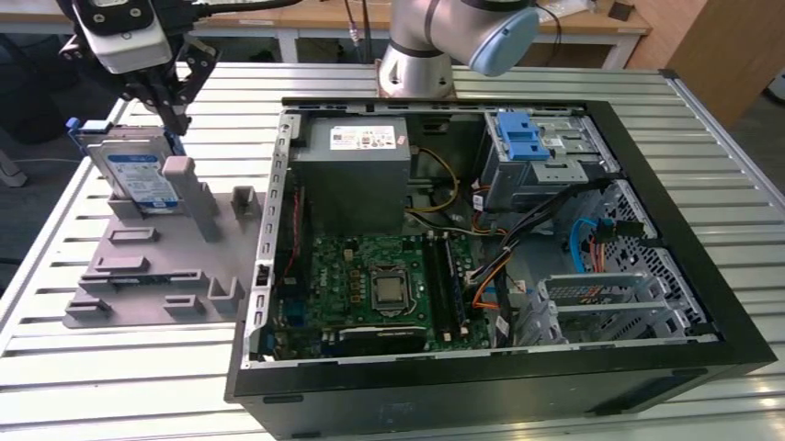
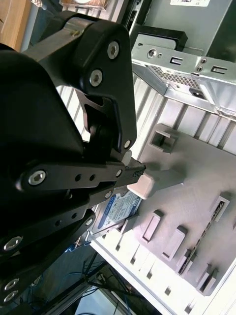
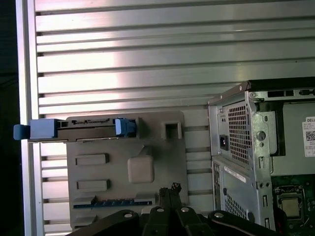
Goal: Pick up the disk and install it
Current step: 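Reach for the disk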
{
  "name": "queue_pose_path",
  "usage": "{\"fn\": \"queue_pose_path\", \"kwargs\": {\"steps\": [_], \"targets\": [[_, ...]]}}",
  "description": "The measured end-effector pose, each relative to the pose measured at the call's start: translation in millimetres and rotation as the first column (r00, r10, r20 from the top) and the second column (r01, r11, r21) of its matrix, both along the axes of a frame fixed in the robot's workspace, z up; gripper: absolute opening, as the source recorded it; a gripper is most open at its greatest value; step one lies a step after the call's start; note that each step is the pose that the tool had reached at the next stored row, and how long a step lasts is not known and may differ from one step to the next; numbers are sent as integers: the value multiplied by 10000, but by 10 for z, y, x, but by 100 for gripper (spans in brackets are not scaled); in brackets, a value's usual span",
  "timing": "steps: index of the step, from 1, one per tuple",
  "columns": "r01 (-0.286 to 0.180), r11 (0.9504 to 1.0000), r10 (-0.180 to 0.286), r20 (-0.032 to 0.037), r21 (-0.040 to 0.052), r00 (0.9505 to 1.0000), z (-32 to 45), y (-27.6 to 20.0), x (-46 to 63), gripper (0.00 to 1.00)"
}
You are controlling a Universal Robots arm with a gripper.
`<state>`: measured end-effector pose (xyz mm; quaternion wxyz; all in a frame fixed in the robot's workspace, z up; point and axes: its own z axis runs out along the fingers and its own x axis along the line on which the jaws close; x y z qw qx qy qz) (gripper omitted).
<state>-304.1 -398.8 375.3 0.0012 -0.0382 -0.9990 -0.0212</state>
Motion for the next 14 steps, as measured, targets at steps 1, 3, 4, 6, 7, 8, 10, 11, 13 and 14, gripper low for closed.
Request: {"fn": "queue_pose_path", "kwargs": {"steps": [1,3,4,6,7,8,10,11,13,14], "targets": [[0,10000,0,-1,0,10000,-1,0,-7,11],[-1,10000,1,-3,0,10000,-4,0,-20,11],[0,10000,0,-4,0,10000,-5,0,-28,11],[0,10000,0,-6,0,10000,-8,0,-44,11],[0,10000,0,-7,0,10000,-9,0,-52,11],[0,10000,0,-8,0,10000,-10,0,-61,11],[0,10000,0,-11,-1,10000,-12,0,-76,11],[0,10000,0,-11,0,10000,-13,0,-83,11],[0,10000,0,-14,0,10000,-15,0,-100,11],[0,10000,0,-15,-1,10000,-16,1,-111,11]]}}
